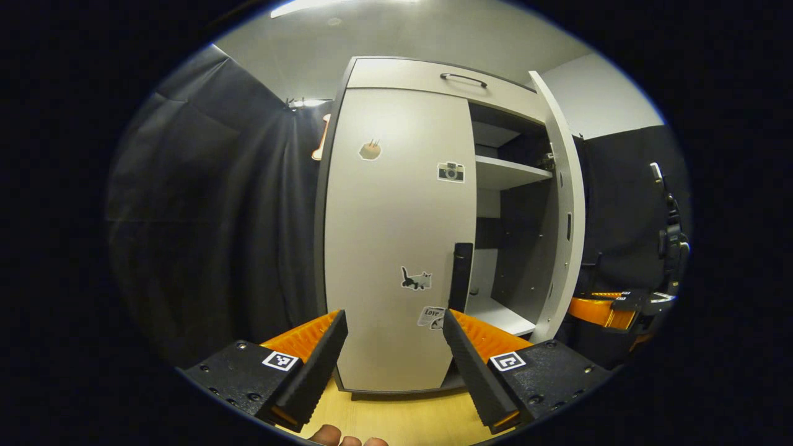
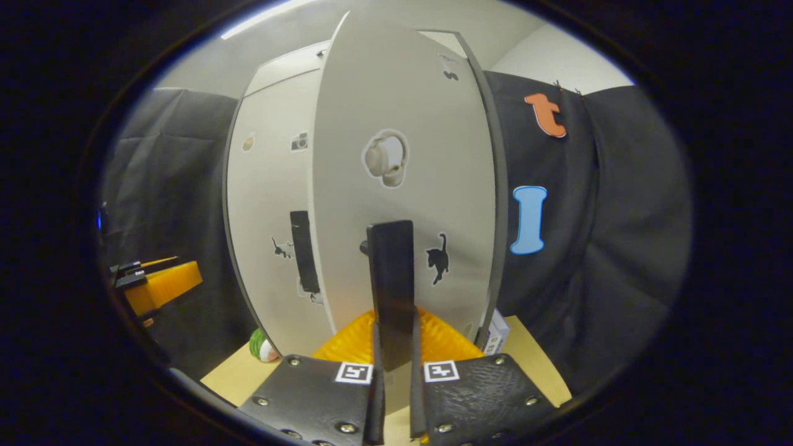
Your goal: Open the right door of the double-door shoe cabinet with the right hand, and open the left door with the left hand.
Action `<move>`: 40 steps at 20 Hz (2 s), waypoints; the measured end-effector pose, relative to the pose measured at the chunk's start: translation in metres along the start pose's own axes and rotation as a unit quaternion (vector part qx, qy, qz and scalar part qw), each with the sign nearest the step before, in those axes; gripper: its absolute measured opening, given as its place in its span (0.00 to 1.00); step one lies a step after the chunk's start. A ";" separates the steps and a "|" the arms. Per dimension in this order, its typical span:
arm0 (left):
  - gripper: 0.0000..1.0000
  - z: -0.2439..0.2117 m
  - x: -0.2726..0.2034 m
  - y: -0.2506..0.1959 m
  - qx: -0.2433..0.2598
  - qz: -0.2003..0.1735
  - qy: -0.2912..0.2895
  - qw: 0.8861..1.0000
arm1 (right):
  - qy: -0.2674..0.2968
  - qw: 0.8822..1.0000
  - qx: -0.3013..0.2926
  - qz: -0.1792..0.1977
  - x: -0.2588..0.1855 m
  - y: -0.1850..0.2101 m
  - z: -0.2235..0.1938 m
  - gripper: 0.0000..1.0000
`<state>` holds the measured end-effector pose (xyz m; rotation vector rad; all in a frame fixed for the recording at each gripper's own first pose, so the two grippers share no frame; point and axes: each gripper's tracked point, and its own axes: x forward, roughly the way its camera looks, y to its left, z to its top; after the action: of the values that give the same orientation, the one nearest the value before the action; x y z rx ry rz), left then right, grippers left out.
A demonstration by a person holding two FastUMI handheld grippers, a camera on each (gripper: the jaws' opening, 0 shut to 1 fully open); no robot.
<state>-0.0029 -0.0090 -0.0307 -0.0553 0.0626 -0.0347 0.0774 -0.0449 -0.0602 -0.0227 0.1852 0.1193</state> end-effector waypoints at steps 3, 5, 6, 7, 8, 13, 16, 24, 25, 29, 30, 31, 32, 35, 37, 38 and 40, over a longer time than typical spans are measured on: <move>0.96 -0.002 0.001 -0.008 0.003 -0.012 0.002 1.000 | -0.005 1.000 0.014 -0.012 -0.012 -0.016 -0.001 0.16; 0.96 -0.003 0.004 -0.015 0.001 -0.020 0.003 1.000 | -0.009 0.999 0.011 -0.029 -0.023 -0.031 -0.001 0.16; 0.96 -0.004 0.005 -0.018 -0.001 -0.025 0.005 1.000 | -0.010 0.999 0.012 -0.037 -0.027 -0.038 -0.001 0.16; 0.96 -0.006 0.006 -0.023 -0.003 -0.031 0.007 0.999 | -0.010 0.999 0.013 -0.043 -0.030 -0.042 -0.001 0.15; 0.96 -0.007 0.007 -0.028 -0.004 -0.037 0.009 0.999 | -0.010 0.999 0.016 -0.047 -0.031 -0.046 -0.002 0.15; 0.96 -0.009 0.006 -0.046 0.002 -0.061 0.012 0.998 | -0.012 0.997 0.013 -0.080 -0.043 -0.065 -0.006 0.47; 0.96 -0.010 0.005 -0.048 0.005 -0.065 0.012 0.998 | -0.018 0.995 -0.009 -0.099 -0.043 -0.068 -0.004 0.59; 0.96 -0.012 0.006 -0.036 0.007 -0.051 0.014 0.999 | -0.029 0.988 0.002 -0.150 -0.056 -0.091 -0.005 0.59; 0.96 -0.011 0.006 -0.035 0.007 -0.049 0.012 0.999 | -0.028 0.986 0.005 -0.162 -0.058 -0.099 -0.005 0.59; 0.97 -0.012 0.013 -0.040 0.006 -0.053 0.014 0.998 | -0.031 0.980 0.016 -0.194 -0.065 -0.122 -0.005 0.59; 0.96 -0.013 0.014 -0.042 0.006 -0.055 0.015 0.998 | -0.032 0.977 0.012 -0.210 -0.069 -0.131 -0.004 0.53; 0.97 -0.013 0.016 -0.045 0.006 -0.058 0.015 0.998 | -0.035 0.974 0.007 -0.222 -0.073 -0.142 -0.003 0.52; 0.97 -0.015 0.017 -0.048 0.006 -0.062 0.015 0.998 | -0.036 0.974 0.007 -0.225 -0.076 -0.148 -0.003 0.51; 0.97 -0.021 0.021 -0.060 0.009 -0.074 0.022 0.997 | -0.038 0.976 0.024 -0.215 -0.074 -0.155 -0.004 0.52; 0.97 -0.024 0.027 -0.066 0.010 -0.080 0.027 0.996 | -0.038 0.975 0.015 -0.220 -0.076 -0.160 -0.004 0.52; 0.97 -0.025 0.030 -0.068 0.010 -0.082 0.028 0.996 | -0.038 0.974 0.014 -0.223 -0.078 -0.162 -0.004 0.52; 0.97 -0.025 0.037 -0.073 0.009 -0.084 0.029 0.996 | -0.036 0.972 0.020 -0.231 -0.082 -0.170 -0.004 0.52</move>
<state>0.0306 -0.0845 -0.0533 -0.0405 0.1151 -0.2046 0.0174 -0.2234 -0.0474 -0.0216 0.1065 -0.3492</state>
